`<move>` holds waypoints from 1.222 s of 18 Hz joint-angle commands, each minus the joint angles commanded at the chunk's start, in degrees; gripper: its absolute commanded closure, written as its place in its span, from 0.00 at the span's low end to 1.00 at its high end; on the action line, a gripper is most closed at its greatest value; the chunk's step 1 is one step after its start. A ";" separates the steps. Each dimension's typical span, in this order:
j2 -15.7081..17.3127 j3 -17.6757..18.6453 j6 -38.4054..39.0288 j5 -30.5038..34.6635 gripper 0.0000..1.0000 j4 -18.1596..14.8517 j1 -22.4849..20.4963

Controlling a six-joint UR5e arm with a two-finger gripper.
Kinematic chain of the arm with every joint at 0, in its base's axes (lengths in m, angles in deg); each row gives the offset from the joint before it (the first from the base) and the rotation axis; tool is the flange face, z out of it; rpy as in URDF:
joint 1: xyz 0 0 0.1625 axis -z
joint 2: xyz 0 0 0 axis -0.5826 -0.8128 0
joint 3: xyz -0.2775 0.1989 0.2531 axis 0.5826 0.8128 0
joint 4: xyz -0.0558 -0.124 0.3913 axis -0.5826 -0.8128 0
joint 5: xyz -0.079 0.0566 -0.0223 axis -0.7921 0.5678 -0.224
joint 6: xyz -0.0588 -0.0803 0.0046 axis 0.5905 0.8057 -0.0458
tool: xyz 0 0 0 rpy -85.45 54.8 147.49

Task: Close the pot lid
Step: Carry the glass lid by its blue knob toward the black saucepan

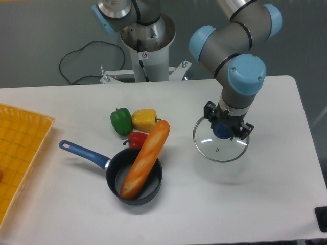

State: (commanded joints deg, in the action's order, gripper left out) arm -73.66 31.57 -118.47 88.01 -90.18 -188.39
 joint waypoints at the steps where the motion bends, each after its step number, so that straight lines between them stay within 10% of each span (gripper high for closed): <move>1: 0.00 0.00 0.09 0.00 0.56 0.00 0.09; 22: 4.12 -0.79 6.51 -1.05 0.56 -7.37 5.71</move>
State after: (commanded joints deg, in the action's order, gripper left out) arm -69.53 30.78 -111.97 86.96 -97.55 -182.67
